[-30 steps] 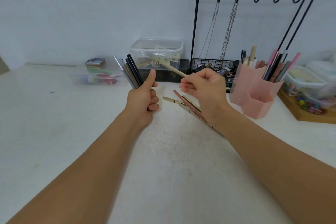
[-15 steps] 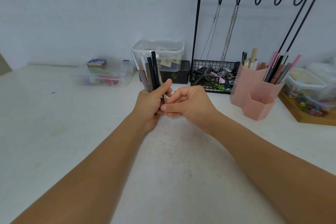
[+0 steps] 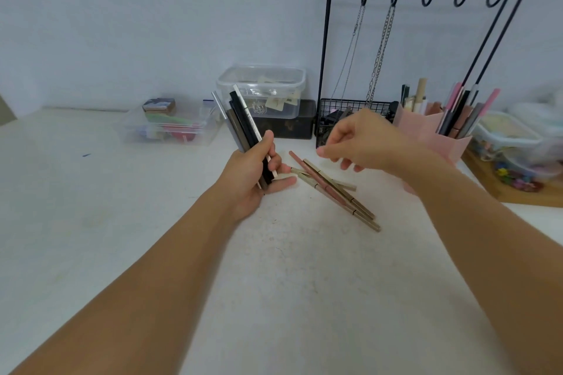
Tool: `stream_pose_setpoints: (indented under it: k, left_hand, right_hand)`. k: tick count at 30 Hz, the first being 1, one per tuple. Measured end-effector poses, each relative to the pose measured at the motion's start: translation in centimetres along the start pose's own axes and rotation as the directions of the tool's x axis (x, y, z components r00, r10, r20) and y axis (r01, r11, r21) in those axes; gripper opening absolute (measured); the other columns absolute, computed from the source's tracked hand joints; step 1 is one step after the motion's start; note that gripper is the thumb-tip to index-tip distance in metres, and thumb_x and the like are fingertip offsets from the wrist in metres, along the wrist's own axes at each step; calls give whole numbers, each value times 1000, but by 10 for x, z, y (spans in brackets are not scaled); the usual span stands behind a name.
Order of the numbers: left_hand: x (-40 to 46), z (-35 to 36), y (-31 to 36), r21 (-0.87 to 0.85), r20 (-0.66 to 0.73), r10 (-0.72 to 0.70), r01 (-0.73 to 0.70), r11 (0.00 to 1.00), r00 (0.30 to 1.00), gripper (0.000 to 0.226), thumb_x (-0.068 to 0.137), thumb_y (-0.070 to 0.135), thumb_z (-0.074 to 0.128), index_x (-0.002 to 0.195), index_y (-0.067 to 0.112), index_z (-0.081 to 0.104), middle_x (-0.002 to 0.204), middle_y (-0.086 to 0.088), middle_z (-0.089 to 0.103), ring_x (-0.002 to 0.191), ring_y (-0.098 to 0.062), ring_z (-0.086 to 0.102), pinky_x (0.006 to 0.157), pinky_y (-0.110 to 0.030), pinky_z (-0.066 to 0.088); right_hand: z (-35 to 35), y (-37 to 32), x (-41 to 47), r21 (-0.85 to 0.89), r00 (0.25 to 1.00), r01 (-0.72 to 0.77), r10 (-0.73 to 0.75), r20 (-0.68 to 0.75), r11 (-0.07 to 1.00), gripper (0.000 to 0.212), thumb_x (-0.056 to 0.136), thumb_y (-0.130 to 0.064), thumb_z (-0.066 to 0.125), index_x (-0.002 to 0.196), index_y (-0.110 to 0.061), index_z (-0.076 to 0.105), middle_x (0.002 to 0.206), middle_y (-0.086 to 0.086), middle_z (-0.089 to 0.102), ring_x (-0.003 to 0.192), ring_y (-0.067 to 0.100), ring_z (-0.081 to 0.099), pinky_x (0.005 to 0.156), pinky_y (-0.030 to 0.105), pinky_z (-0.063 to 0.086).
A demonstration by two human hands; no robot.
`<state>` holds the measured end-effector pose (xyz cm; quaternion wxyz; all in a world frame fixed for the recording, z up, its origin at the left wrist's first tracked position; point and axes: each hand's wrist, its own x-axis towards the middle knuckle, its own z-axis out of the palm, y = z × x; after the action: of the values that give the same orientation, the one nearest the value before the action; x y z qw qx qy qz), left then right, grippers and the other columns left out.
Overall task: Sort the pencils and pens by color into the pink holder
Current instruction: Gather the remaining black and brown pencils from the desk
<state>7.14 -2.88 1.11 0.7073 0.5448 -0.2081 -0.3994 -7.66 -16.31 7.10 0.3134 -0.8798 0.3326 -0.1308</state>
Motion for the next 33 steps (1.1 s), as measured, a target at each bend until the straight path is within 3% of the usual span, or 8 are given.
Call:
stream_pose_setpoints:
  k: [2, 5, 11, 17, 24, 27, 29, 33]
  left_hand:
    - [-1, -1, 1, 12, 16, -32, 31, 999, 999, 36, 102, 41, 57, 73, 20, 50, 58, 3, 40, 53, -11, 45, 41, -21, 39]
    - [-1, -1, 0, 23, 37, -64, 63, 998, 997, 36, 101, 41, 59, 74, 19, 48, 60, 3, 35, 47, -8, 33, 34, -16, 23]
    - [-2, -1, 1, 46, 64, -96, 93, 995, 993, 40, 96, 52, 60, 76, 18, 52, 58, 3, 36, 47, -9, 31, 34, -16, 19]
    - [-2, 0, -1, 44, 64, -56, 54, 998, 996, 23, 99, 23, 52, 88, 12, 68, 59, -1, 42, 48, -10, 34, 36, -18, 18]
    - [-3, 0, -2, 115, 76, -35, 26, 993, 996, 18, 101, 23, 58, 106, 15, 74, 62, -1, 56, 51, -11, 45, 37, -18, 27]
    - [-4, 0, -2, 136, 93, -29, 16, 991, 995, 19, 102, 25, 58, 105, 15, 74, 61, 1, 54, 51, -10, 46, 37, -18, 28]
    - [-4, -1, -1, 124, 115, -40, 26, 992, 993, 20, 101, 27, 59, 105, 14, 74, 59, 2, 47, 52, -10, 39, 37, -18, 24]
    - [-4, 0, -1, 46, 150, -75, 69, 997, 986, 30, 100, 41, 58, 100, 15, 72, 60, 1, 40, 50, -9, 32, 38, -17, 19]
  right_hand:
    - [-4, 6, 0, -128, 991, -47, 62, 120, 991, 23, 86, -33, 76, 88, -11, 72, 83, 4, 76, 75, 15, 74, 54, 21, 52]
    - [0, 7, 2, -244, 969, -81, 134, 207, 966, 34, 80, -40, 81, 86, -6, 76, 77, 6, 78, 70, 18, 74, 57, 24, 57]
    - [3, 7, 3, -216, 935, -166, 224, 277, 962, 33, 83, -30, 79, 92, 2, 77, 86, 15, 78, 71, 21, 67, 75, 33, 60]
    - [-3, 11, 0, -117, 916, -235, 260, 306, 965, 21, 84, -18, 80, 91, 1, 77, 89, 20, 77, 69, 23, 63, 55, 25, 54]
    - [-1, 6, -2, -200, 958, -147, 190, 216, 969, 21, 83, -17, 75, 80, 3, 77, 73, 14, 76, 58, 18, 60, 55, 24, 54]
    - [-13, 0, -3, 143, 982, -136, 114, 153, 980, 14, 85, -15, 76, 83, -2, 76, 67, 7, 73, 52, 10, 61, 48, 19, 52]
    - [-17, -7, -5, 441, 987, -114, 50, 155, 890, 14, 87, -14, 74, 90, -1, 74, 68, 6, 72, 52, 10, 62, 48, 18, 51]
    - [5, -18, -9, 641, 989, -42, -59, 135, 766, 11, 90, -11, 70, 92, 0, 72, 71, 7, 71, 56, 11, 62, 49, 17, 51]
